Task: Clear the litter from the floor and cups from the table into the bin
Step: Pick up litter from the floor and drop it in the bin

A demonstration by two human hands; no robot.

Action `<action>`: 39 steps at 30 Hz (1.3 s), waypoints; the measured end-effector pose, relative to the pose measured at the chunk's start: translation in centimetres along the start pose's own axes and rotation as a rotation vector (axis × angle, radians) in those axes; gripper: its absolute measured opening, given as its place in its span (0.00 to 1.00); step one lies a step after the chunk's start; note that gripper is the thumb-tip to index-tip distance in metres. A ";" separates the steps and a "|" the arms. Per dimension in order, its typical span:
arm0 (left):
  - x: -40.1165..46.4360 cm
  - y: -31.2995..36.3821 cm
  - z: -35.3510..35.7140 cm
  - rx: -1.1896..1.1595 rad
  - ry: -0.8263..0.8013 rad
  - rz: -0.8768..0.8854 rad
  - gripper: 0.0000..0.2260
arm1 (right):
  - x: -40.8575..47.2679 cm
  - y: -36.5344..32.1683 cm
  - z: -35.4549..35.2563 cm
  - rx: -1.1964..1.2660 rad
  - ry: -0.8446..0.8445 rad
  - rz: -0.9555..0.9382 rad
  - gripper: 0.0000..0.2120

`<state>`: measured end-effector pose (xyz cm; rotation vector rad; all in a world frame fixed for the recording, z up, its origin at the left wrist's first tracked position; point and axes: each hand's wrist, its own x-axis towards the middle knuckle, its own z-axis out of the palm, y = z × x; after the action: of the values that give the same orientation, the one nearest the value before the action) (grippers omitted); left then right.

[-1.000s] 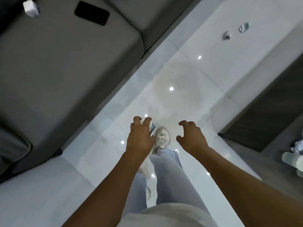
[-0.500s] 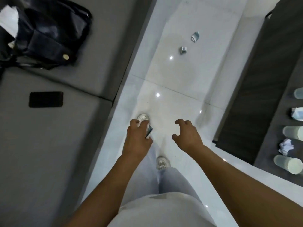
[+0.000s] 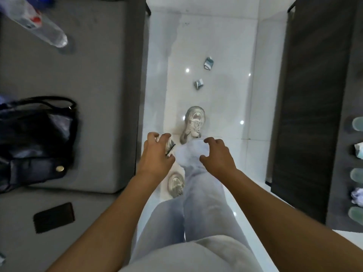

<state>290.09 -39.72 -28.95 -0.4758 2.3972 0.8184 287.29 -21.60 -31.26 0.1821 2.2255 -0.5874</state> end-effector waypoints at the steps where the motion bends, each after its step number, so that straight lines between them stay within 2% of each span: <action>1: 2.1 0.8 -0.5 0.009 -0.001 0.006 0.25 | 1.8 -0.5 -1.0 0.016 -0.002 0.012 0.27; 10: 17.6 8.6 -4.3 0.140 -0.113 -0.039 0.26 | 16.1 -4.5 -11.6 0.068 0.004 0.024 0.25; 14: 24.6 11.9 -6.2 0.167 -0.097 -0.032 0.26 | 21.9 -5.4 -15.8 0.066 0.013 0.043 0.25; 18: 31.2 13.4 -7.3 0.174 -0.086 0.003 0.25 | 27.3 -5.3 -16.9 0.044 0.001 0.062 0.24; 22: 38.0 12.5 -6.7 0.220 -0.110 0.032 0.25 | 32.8 -4.4 -14.8 0.074 -0.003 0.087 0.24; 30: 54.4 7.2 0.0 0.384 -0.180 0.138 0.26 | 48.9 0.0 -4.9 0.094 -0.002 0.180 0.29; 39: 69.7 5.6 6.3 0.458 -0.280 0.390 0.26 | 64.5 3.0 6.1 -0.013 0.019 0.131 0.35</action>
<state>235.32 -41.73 -72.79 0.2773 2.3347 0.4241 249.64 -25.76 -83.87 0.3255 2.2155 -0.5021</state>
